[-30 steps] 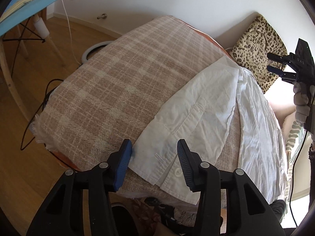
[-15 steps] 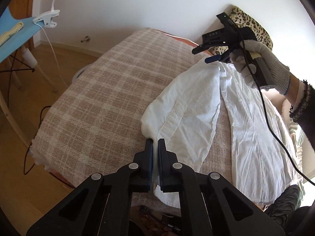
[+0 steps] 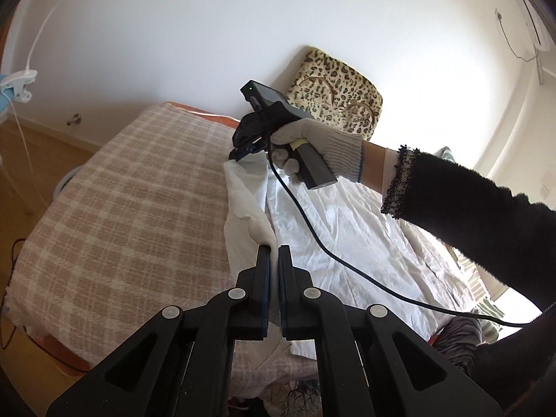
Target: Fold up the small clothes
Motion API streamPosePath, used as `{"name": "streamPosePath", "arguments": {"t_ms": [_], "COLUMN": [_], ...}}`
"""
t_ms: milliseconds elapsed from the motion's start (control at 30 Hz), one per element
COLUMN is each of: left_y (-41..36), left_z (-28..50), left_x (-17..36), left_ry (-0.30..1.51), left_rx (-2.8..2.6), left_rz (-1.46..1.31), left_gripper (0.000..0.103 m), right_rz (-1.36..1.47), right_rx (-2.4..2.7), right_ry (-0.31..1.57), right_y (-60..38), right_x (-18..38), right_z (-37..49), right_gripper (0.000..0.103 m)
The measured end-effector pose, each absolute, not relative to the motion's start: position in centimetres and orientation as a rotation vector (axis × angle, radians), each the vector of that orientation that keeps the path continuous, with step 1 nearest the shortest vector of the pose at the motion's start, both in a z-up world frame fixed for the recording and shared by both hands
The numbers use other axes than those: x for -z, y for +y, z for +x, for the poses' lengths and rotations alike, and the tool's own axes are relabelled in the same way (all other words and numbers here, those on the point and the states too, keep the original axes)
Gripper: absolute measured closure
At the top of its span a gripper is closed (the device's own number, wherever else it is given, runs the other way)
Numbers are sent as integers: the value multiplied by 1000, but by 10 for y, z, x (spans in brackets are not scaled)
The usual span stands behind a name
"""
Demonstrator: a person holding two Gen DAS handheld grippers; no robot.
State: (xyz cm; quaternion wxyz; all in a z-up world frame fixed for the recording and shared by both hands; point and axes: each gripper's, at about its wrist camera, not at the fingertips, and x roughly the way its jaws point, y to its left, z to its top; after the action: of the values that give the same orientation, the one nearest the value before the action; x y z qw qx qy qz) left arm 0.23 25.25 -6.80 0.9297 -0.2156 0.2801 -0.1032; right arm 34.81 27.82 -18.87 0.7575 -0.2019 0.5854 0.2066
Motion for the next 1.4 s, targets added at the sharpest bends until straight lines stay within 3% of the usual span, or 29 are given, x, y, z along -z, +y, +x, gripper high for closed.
{"name": "streamPosePath", "arguments": {"t_ms": [300, 567, 767, 833, 1100, 1400], "left_y": [217, 150, 119, 118, 167, 160], "left_z": [19, 25, 29, 27, 16, 35], "left_x": [64, 65, 85, 89, 108, 136], "left_ry": [614, 670, 790, 821, 859, 974], "left_rx": [367, 484, 503, 469, 365, 349], "left_rz": [-396, -188, -40, -18, -276, -368], "left_gripper": [100, 100, 97, 87, 83, 83], "right_rz": [-237, -110, -129, -164, -251, -430], "right_rx": [-529, -545, -457, -414, -515, -732], "right_ry": [1248, 1164, 1196, 1234, 1116, 1219], "right_y": [227, 165, 107, 95, 92, 197], "right_x": [150, 100, 113, 127, 105, 127], "right_z": [359, 359, 361, 361, 324, 258], "right_gripper": [103, 103, 103, 88, 71, 69]}}
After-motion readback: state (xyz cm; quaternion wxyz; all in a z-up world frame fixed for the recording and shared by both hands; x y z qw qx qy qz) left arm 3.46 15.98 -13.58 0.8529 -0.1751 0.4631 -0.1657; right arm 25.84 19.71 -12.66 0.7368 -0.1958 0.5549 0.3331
